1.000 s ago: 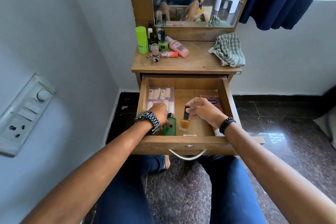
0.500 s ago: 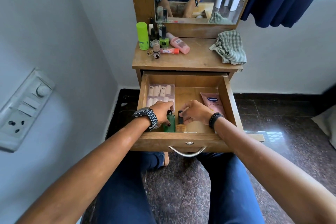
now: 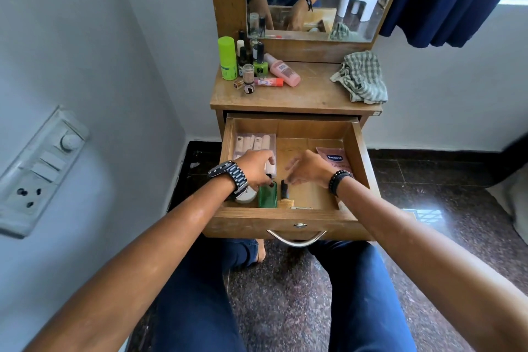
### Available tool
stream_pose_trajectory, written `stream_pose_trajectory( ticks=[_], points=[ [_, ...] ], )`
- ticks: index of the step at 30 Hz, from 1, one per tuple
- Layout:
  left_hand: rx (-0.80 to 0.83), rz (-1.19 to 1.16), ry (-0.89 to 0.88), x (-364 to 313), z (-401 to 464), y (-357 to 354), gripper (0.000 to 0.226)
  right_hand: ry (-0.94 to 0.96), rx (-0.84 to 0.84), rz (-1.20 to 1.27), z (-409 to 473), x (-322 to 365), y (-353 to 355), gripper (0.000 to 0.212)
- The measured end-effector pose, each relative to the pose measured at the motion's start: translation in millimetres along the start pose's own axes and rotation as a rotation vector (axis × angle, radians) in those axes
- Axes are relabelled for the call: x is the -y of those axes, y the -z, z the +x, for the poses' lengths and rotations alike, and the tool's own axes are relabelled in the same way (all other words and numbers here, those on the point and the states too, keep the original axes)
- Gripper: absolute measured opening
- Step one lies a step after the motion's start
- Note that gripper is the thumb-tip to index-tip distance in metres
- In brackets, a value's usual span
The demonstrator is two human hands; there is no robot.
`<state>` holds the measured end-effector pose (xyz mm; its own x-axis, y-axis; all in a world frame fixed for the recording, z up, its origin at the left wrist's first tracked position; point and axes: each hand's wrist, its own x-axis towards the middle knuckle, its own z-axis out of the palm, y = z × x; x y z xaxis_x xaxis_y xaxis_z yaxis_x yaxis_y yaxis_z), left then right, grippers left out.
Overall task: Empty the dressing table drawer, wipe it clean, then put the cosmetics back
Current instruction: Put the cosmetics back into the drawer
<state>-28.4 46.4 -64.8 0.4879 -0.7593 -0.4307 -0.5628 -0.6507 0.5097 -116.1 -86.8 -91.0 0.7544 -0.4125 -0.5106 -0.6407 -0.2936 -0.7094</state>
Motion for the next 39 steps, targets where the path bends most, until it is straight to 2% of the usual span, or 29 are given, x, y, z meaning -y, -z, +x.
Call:
stream_pose_trajectory(
  ticks=[4, 8, 13, 15, 17, 21, 23, 25, 28, 31, 35, 39],
  points=[
    [-0.108, -0.039, -0.086, -3.5, 3.6, 27.0, 0.039, 0.208, -0.040, 0.006, 6.3, 24.5, 16.4, 0.018],
    [-0.353, -0.117, -0.121, 0.7, 12.3, 70.3, 0.024, 0.359, -0.088, 0.173, 19.1, 56.2, 30.4, 0.020],
    [-0.804, -0.217, -0.096, 11.5, 38.8, 123.2, 0.018, 0.602, -0.316, 0.085, 40.1, 106.7, 39.0, 0.019],
    [-0.891, -0.173, -0.081, 15.6, 53.0, 140.0, 0.026, 0.639, -0.450, 0.009, 48.8, 123.6, 41.7, 0.023],
    [-0.914, -0.082, -0.076, 17.7, 65.2, 153.0, 0.037, 0.589, -0.592, -0.056, 61.8, 130.6, 46.2, 0.030],
    [-0.900, 0.012, -0.067, 21.8, 86.1, 170.3, 0.055, 0.501, -0.784, -0.149, 93.0, 122.5, 61.8, 0.012],
    [-0.845, 0.015, -0.038, 23.3, 91.5, 172.3, 0.055, 0.482, -0.750, -0.168, 97.4, 118.2, 68.9, 0.004],
    [-0.827, 0.000, -0.033, 23.8, 94.5, 171.1, 0.052, 0.487, -0.680, -0.171, 98.8, 116.6, 73.6, 0.009],
    [-0.866, -0.102, -0.042, 21.7, 94.0, 170.8, 0.046, 0.477, -0.623, -0.218, 101.0, 116.0, 77.3, 0.011],
    [-0.919, -0.155, -0.045, 20.7, 90.5, 171.3, 0.044, 0.433, -0.652, -0.218, 106.8, 114.9, 81.0, 0.006],
    [-1.046, -0.234, -0.061, 23.2, 76.3, 176.9, 0.045, 0.370, -0.642, -0.230, 103.8, 116.8, 88.4, 0.029],
    [-1.141, -0.316, -0.134, 18.3, 54.2, 183.5, 0.046, 0.320, -0.701, -0.228, 96.6, 112.3, 99.6, 0.033]
  ],
)
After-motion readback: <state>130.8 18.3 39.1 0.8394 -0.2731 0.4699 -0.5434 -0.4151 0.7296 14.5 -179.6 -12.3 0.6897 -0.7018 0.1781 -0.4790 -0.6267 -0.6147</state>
